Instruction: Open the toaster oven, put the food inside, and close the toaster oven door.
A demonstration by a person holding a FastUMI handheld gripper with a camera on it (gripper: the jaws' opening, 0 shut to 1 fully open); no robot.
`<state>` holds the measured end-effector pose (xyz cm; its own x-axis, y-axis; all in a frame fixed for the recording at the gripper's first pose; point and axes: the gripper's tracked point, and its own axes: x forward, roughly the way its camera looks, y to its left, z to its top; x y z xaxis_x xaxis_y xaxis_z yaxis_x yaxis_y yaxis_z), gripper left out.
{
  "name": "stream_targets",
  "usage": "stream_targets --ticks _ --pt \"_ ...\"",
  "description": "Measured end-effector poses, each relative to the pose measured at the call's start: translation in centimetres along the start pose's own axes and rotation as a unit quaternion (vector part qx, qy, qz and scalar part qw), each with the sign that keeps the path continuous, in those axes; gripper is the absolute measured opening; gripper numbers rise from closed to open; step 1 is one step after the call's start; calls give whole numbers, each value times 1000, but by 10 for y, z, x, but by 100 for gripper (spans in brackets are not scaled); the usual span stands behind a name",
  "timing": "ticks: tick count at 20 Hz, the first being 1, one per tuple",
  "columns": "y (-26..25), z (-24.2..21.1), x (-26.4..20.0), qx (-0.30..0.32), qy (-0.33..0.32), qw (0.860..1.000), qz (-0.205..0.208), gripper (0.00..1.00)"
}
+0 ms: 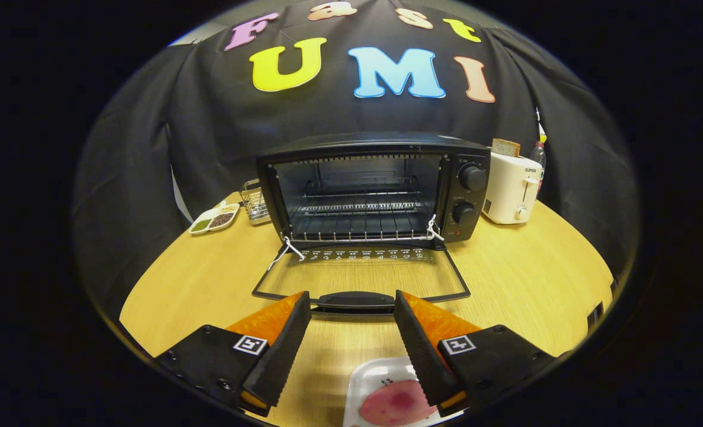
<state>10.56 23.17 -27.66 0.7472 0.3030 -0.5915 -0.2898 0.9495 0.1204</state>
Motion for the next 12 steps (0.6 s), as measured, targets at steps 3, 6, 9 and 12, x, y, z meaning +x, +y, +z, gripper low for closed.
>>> stream_targets --ticks 3,6,9,12 --pt "-7 -4 -31 6 10 1000 18 95" --pt "-20 -8 -66 12 21 999 31 97" --pt "-40 -7 -94 16 28 999 37 97" --pt "-58 -8 -109 34 48 997 48 97"
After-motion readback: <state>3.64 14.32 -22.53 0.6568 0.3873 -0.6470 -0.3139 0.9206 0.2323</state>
